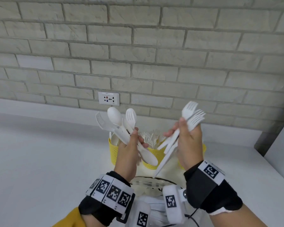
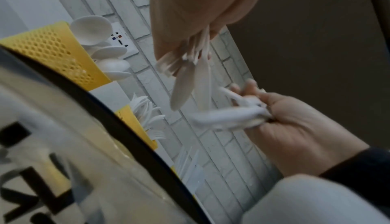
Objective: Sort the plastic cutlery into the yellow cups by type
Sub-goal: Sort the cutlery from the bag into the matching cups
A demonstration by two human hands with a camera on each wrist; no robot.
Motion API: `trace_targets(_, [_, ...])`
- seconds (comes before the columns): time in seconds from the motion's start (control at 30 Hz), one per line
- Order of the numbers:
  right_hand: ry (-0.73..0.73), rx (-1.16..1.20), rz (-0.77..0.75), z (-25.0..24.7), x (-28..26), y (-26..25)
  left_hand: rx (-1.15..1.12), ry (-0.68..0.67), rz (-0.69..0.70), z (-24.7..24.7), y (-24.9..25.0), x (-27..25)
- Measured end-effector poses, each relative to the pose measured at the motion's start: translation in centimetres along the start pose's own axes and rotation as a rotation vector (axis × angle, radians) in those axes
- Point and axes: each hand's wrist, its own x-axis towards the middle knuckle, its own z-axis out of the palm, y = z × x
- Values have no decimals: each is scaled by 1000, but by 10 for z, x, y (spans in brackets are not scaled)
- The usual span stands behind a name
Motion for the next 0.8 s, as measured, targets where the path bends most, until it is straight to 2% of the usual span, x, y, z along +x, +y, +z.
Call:
trace_targets(0.07, [63, 46, -37, -5, 8, -9, -19, -37, -6, -4, -1, 3])
trace_targets(0.1, [40, 37, -49, -6, 10, -13, -3, -79, -8, -6, -2, 3])
trace_targets(0.2, [-180, -155, -32, 2, 3, -21, 192, -233, -1, -6, -4, 1])
trace_targets(0.27, [-308, -223, 26, 10, -5, -16, 295, -284, 37, -1, -4, -3])
trace_targets(0.37, [-314, -305, 34, 14, -11, -3, 329, -330, 66, 3, -3, -8])
trace_targets(0.53, [-193, -320, -23, 11, -7, -1, 326, -262, 61, 0, -6, -3])
trace_targets(0.67, [-186, -246, 11, 12, -9, -4, 209, -182, 64, 5, -7, -2])
trace_targets(0.8, [-236, -156, 24, 10, -8, -5, 160, -203, 59, 7, -7, -3])
